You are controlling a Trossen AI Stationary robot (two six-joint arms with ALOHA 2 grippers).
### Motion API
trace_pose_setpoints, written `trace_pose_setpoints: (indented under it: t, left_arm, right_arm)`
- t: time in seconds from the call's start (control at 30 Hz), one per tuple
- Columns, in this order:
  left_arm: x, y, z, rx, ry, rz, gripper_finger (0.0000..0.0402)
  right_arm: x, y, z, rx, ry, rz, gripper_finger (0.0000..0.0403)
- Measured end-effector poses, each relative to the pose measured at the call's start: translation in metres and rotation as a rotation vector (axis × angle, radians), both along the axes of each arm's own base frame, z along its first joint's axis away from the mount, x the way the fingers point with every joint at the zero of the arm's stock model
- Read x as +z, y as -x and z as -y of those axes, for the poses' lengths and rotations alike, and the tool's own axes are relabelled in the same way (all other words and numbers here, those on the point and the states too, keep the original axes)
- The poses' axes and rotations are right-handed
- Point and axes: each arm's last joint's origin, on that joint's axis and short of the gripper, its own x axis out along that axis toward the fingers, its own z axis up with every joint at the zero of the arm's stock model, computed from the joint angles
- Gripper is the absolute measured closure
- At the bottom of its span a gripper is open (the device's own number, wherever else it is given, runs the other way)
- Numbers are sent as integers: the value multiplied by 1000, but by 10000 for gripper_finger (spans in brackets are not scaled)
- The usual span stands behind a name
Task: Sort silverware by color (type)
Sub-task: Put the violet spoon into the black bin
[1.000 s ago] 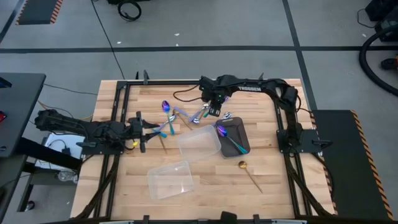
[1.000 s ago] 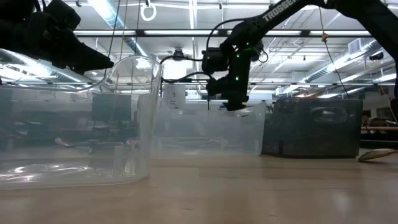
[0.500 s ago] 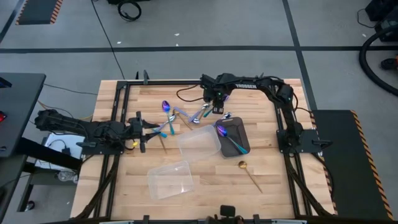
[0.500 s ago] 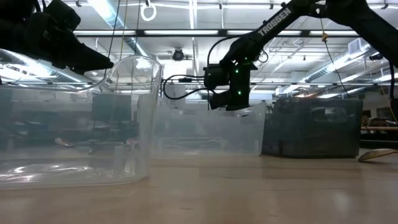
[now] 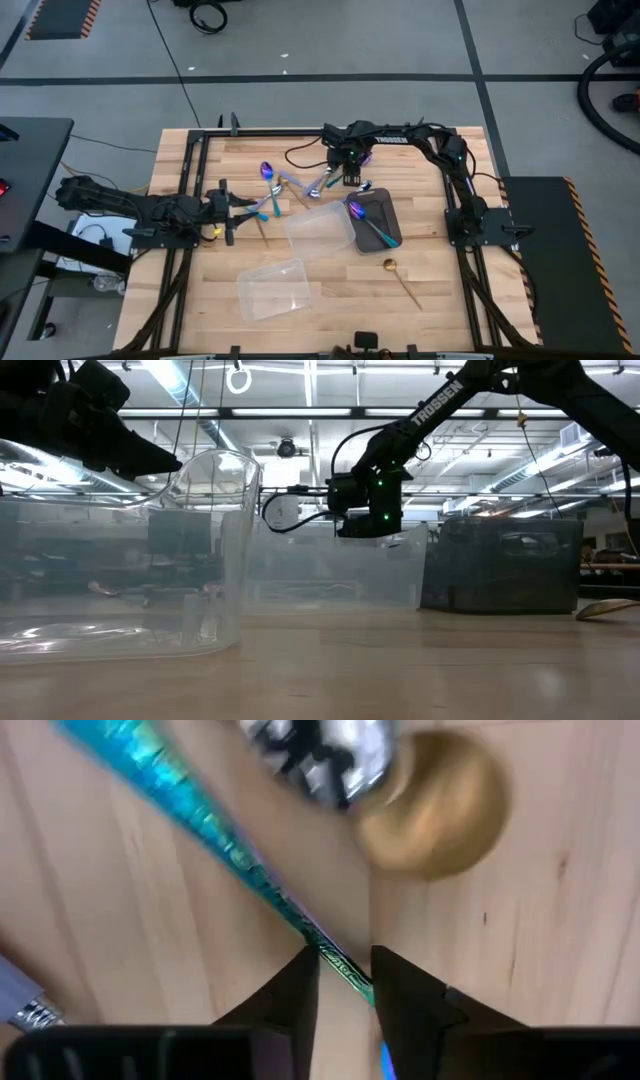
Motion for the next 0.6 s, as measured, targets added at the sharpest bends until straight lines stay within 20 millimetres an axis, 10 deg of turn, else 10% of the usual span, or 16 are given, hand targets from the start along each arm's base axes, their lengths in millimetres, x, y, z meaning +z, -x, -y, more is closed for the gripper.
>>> trace_pose_setpoints:
  t: [0.27,0.6]
  left_arm:
    - [0,0,0,0,0,0,258]
    - [0,0,0,-3,-17,-4,258]
  right_arm:
    - [-2,-1,-5,13,-27,-4,389]
    - [1,-7,-21,101,30,-63,387]
